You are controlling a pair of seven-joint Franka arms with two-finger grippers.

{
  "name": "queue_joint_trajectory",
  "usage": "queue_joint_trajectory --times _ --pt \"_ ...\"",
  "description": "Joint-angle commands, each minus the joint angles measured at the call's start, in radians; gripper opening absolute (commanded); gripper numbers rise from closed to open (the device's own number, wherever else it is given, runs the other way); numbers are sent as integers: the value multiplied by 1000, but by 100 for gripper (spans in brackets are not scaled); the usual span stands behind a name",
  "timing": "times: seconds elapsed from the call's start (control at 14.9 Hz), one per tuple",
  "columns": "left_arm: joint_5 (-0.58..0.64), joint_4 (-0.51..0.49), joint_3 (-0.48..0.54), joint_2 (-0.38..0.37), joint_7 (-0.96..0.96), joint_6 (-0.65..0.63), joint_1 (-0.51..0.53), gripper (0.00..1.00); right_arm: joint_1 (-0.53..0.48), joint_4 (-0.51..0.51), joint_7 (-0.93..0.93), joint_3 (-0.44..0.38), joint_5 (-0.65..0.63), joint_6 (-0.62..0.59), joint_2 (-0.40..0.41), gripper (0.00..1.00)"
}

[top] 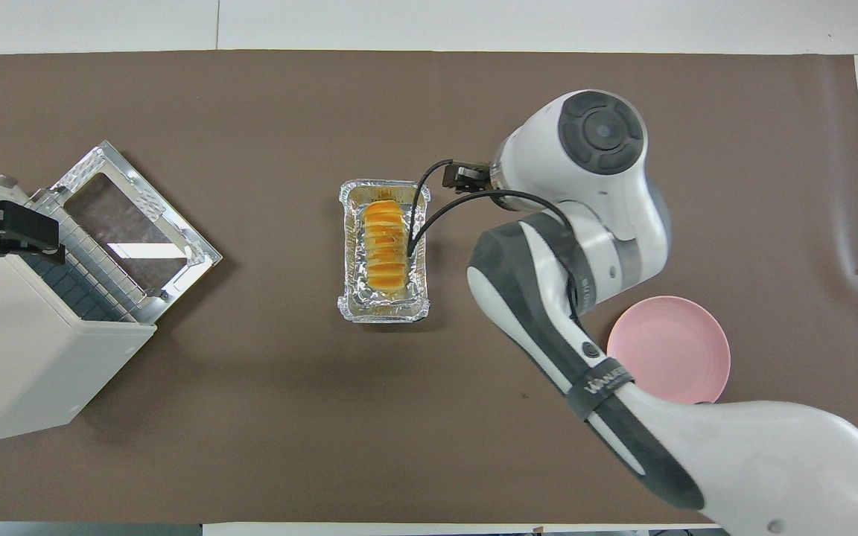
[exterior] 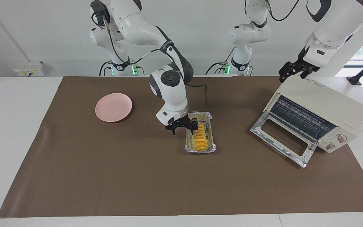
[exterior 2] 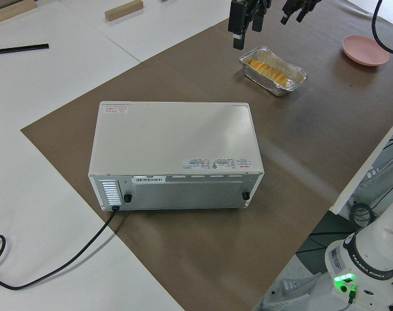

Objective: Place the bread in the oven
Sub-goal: 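Withdraw the right gripper while the left gripper reaches the foil tray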

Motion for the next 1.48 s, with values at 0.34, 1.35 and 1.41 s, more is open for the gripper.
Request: queue_joint_trajectory --times 0.34,1.35,1.41 --pt "-15 7 -3 -9 4 -16 10 100 -316 -29 -535 8 7 -283 -198 100" --pt "-19 354 0 496 -427 344 -563 100 -403 -46 -674 5 -123 -650 -410 100" --pt "3 333 1 519 -433 382 -579 100 -403 -43 -671 5 -123 -647 -409 100"
